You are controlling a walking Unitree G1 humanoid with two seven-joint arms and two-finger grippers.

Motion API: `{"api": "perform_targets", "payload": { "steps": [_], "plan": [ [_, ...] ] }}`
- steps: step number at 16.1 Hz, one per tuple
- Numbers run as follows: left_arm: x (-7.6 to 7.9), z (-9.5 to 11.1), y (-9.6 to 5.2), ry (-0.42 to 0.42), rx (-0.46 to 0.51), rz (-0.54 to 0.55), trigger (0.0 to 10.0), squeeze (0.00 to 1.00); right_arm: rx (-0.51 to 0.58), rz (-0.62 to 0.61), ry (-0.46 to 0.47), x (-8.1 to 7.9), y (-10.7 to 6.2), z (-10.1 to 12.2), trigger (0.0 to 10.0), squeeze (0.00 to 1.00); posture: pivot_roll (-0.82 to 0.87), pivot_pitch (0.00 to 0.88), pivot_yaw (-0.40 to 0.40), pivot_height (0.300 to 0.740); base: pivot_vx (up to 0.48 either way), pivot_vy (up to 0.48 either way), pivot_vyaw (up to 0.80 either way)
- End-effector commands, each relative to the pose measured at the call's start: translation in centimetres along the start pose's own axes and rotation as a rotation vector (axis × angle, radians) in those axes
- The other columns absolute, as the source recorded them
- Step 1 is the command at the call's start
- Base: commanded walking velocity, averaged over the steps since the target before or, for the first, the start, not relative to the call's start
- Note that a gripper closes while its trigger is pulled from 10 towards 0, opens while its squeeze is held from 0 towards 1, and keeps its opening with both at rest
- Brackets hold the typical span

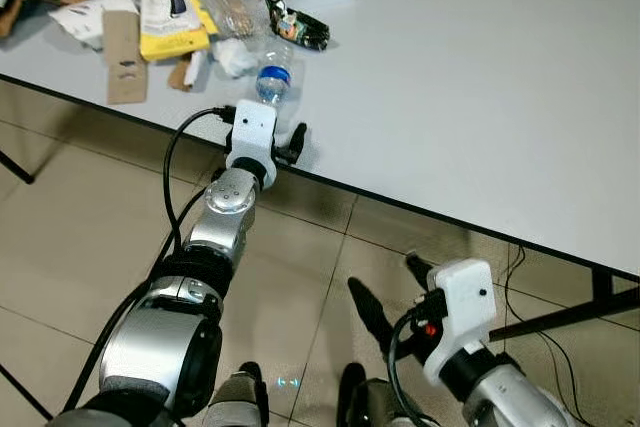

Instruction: Picking trash to rubbish bin

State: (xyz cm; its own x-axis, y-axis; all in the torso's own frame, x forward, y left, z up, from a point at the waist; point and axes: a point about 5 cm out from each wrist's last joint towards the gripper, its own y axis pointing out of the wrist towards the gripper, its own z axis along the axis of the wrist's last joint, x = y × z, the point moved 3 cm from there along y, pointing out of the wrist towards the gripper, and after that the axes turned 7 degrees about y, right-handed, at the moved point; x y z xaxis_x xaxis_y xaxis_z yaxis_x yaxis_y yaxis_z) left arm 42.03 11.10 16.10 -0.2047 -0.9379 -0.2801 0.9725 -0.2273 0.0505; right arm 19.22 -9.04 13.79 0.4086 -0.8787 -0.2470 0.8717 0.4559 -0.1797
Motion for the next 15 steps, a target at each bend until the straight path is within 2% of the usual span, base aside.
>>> {"api": "perform_targets", "payload": {
  "steps": [1,6,10,11,12,15],
  "plan": [
    [0.8,-2.4,-0.7,-0.006,-0.095,-0.034,10.0,0.00,-0.015,0.020,0.009,-0.5,-0.4,-0.1,10.0,0.00,0.00,0.317,-0.080,0.740,0.000,0.000,0.00],
    [1.2,-2.1,-0.3,0.004,-0.093,-0.044,10.0,0.00,-0.029,0.020,0.018,-0.9,-0.8,-0.3,10.0,0.00,-0.01,0.320,-0.080,0.740,0.000,0.000,0.00],
    [0.8,-2.5,-0.4,0.032,-0.116,-0.024,10.0,0.00,-0.035,0.013,0.024,-1.0,-1.0,-0.4,10.0,0.00,-0.03,0.324,-0.087,0.740,0.000,0.000,0.00],
    [0.6,-2.7,-0.5,0.044,-0.127,-0.012,2.9,0.00,-0.038,0.013,0.025,-1.1,-1.1,-0.5,10.0,0.00,-0.03,0.324,-0.087,0.740,0.000,0.000,0.00],
    [0.5,-2.8,-0.5,0.044,-0.129,-0.010,0.0,0.00,-0.040,0.012,0.025,-1.1,-1.2,-0.5,10.0,0.00,-0.04,0.325,-0.090,0.740,0.000,0.000,0.00],
    [0.1,-2.9,-0.5,0.044,-0.131,0.010,0.0,0.00,-0.045,0.003,0.026,-1.0,-1.4,-0.6,10.0,0.00,-0.05,0.323,-0.090,0.740,0.000,0.000,0.00]
  ]
}}
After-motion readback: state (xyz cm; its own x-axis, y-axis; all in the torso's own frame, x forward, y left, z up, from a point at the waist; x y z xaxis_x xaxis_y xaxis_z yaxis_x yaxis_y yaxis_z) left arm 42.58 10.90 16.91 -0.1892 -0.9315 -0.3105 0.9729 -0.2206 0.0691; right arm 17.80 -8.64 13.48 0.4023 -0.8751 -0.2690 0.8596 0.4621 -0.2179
